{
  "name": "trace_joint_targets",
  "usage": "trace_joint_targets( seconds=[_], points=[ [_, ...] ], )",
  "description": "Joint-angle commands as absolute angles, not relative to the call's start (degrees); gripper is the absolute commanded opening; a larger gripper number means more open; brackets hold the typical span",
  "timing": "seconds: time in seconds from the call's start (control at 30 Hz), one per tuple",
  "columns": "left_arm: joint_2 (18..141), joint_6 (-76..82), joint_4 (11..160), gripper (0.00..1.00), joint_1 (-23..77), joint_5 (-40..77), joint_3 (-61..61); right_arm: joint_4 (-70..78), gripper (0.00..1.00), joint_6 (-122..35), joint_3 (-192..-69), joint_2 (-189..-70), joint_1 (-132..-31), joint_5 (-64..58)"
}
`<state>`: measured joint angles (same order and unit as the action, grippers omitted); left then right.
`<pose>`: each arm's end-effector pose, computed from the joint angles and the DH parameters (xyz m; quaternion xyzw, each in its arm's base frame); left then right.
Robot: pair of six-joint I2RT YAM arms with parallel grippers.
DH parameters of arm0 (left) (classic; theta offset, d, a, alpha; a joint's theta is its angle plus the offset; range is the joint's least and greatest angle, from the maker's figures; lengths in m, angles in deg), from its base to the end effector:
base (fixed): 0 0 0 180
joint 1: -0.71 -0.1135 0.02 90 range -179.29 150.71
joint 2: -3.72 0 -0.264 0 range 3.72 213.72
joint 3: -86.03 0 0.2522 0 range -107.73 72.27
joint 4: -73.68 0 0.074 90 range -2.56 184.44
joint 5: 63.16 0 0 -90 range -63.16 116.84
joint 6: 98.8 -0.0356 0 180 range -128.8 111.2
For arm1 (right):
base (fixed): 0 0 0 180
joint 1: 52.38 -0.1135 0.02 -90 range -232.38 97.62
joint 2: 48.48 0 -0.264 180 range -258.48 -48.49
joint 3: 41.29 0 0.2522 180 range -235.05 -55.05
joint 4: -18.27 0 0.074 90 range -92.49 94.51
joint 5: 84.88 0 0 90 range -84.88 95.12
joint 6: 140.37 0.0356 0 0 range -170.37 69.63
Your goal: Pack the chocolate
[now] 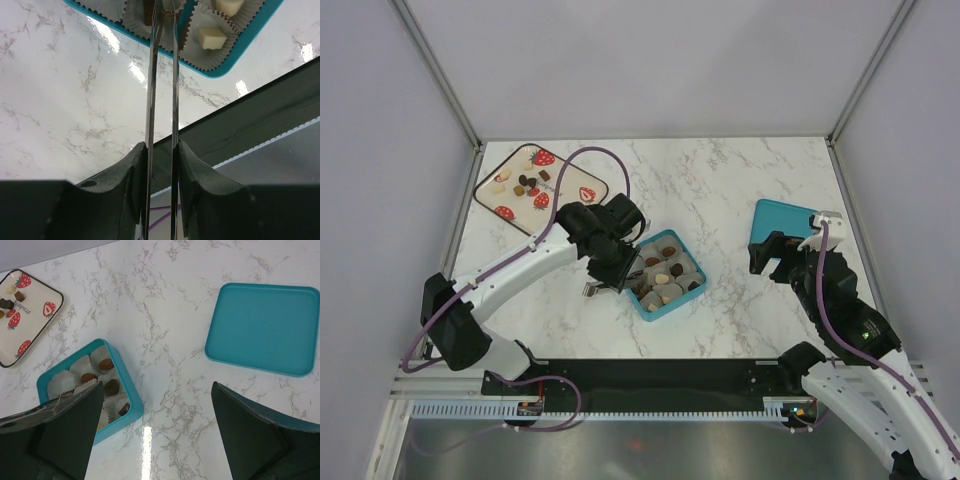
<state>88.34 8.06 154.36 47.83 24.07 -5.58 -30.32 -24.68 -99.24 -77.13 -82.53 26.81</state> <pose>0.1868 -0.2037 0.3019 0.2616 0.9544 -0.0954 0.1076 0.1011 0.0435 0.3281 0.0776 0.8046 0.1305 0.5740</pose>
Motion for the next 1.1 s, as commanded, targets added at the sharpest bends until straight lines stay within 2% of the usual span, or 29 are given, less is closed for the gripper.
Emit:
trace_joint_targets(
  seconds=[0.0,0.4,0.73,1.07],
  points=[
    [88.45,7.9,155.29,0.37,48.0,26.66,-8.24,-30.3,0.97,-24.79,-101.55,-76.43,-82.53,27.79],
    [85.81,11.76,157.14,0.36,46.68,35.01,-19.74,-30.03,0.96,-25.06,-101.64,-77.14,-82.44,27.53],
    [87.21,13.08,156.09,0.36,42.2,35.8,-19.23,-30.47,0.97,-24.79,-100.24,-74.33,-82.53,26.83],
    [87.12,12.03,147.83,0.39,19.01,36.06,-11.94,-29.16,0.97,-25.76,-99.09,-74.15,-82.53,25.16]
  ],
)
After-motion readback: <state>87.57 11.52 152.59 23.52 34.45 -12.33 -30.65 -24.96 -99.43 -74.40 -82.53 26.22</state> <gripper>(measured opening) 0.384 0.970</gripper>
